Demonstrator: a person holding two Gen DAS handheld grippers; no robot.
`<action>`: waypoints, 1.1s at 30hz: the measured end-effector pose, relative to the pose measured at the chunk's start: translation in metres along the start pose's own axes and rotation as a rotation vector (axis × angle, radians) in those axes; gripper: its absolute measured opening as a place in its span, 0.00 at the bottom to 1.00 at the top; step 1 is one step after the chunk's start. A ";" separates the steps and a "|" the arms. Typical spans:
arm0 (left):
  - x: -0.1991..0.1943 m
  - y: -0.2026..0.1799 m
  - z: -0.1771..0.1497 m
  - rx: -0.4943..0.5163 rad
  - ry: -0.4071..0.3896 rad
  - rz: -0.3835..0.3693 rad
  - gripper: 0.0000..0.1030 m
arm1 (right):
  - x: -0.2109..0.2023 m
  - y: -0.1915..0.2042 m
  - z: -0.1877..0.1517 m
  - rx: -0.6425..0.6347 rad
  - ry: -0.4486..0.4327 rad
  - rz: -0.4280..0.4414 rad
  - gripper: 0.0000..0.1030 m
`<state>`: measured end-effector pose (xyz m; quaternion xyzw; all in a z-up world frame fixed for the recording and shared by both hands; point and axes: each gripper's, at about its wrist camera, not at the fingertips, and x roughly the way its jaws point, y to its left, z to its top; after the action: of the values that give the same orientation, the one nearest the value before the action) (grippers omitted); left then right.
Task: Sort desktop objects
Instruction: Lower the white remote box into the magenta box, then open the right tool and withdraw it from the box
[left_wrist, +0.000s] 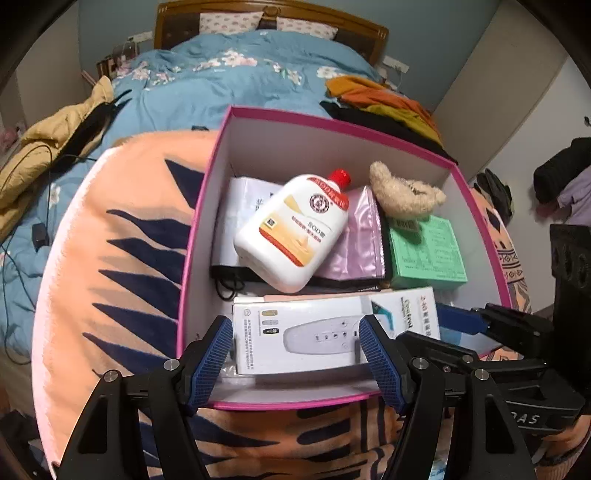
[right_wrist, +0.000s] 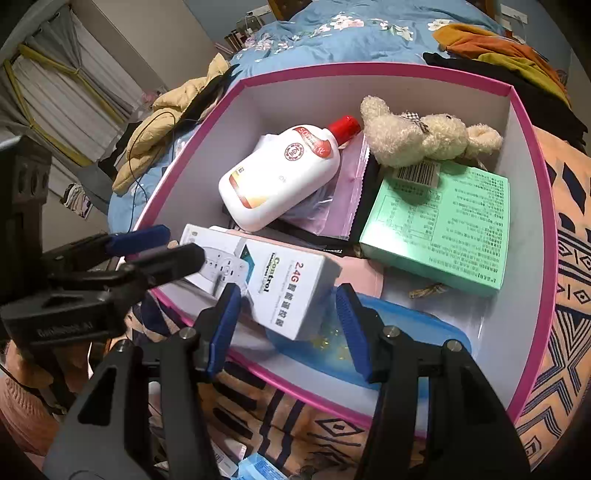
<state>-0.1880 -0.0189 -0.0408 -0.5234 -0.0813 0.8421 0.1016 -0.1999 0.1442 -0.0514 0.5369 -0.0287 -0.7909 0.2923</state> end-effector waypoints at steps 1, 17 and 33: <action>-0.002 0.001 0.000 -0.003 -0.006 -0.002 0.70 | 0.000 0.000 0.000 0.001 -0.001 0.000 0.55; -0.028 -0.006 -0.020 -0.031 -0.058 -0.077 0.76 | -0.026 0.000 -0.015 0.018 -0.061 0.023 0.55; -0.068 -0.036 -0.067 -0.009 -0.093 -0.035 0.90 | -0.079 0.017 -0.073 0.032 -0.172 0.030 0.70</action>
<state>-0.0951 0.0006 -0.0028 -0.4825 -0.0988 0.8633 0.1101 -0.1092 0.1886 -0.0103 0.4710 -0.0743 -0.8291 0.2918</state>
